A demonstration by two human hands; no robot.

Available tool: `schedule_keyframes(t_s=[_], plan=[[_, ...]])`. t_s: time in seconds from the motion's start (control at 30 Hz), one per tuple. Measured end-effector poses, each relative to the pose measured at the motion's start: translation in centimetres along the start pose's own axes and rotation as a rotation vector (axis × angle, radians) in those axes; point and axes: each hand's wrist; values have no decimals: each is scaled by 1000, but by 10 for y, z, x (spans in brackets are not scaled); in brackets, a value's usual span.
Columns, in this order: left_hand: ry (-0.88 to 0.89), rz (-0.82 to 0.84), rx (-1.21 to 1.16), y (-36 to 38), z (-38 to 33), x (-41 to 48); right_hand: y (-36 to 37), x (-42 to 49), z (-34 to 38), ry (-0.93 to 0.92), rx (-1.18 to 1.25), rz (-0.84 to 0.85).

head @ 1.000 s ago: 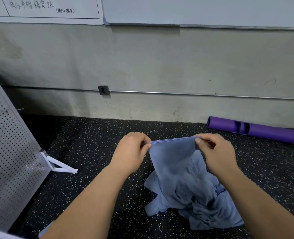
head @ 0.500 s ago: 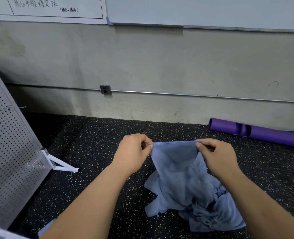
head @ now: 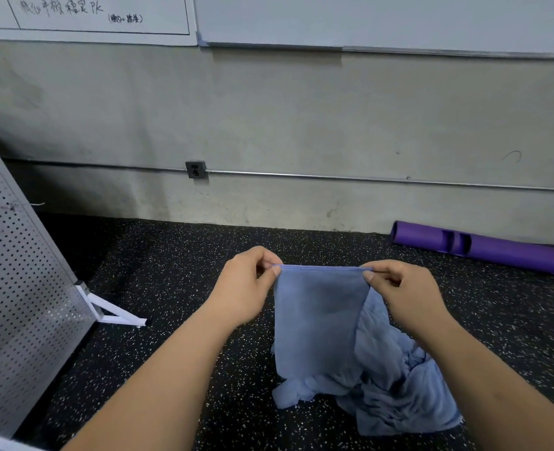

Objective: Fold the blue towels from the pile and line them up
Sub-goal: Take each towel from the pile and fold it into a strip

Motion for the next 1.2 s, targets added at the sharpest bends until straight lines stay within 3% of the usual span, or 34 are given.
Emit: schedule_keyframes(t_s=[0.17, 0.4, 0.73, 1.03, 1.2], plan=[[-28, -104, -112, -1, -2, 2, -1, -1, 8, -26, 100, 14], [-115, -40, 201, 0, -6, -7, 8, -6, 20, -130, 125, 87], [272, 252, 266, 28, -27, -18, 25, -17, 33, -199, -11, 345], [186, 181, 276, 36, -32, -18, 26, -13, 16, -123, 167, 370], [202, 200, 255, 34, -32, -19, 21, -13, 6, -31, 68, 520]])
Point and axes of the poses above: each hand's wrist, its own x-axis towards the middle knuckle, its own y-axis out of the palm, z = x × y, and after that the axes turned 10 degrees about z, right-handed
